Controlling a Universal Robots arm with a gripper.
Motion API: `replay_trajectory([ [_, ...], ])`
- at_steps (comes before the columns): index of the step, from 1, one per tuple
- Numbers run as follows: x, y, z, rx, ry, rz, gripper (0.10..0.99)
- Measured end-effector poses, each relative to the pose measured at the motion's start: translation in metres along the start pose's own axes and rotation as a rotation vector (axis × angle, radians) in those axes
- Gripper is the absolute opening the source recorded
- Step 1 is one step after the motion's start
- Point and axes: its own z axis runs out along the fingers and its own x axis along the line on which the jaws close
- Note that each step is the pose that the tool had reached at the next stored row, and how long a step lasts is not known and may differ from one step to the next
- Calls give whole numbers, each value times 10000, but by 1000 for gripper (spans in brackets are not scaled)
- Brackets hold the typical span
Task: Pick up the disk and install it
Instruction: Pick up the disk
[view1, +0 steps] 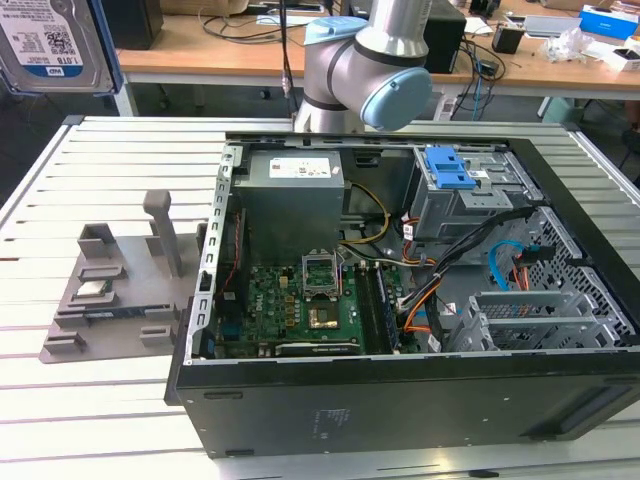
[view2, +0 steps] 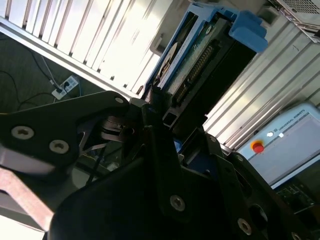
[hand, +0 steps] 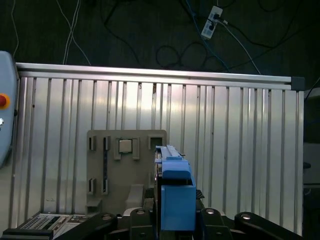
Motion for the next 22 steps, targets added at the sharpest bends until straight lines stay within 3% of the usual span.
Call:
replay_trajectory([
  [10,-3,5,-123,-14,-1,0,365],
  [18,-7,15,-312,-25,-2,0,365],
  [22,-9,17,-368,-29,-1,0,365],
])
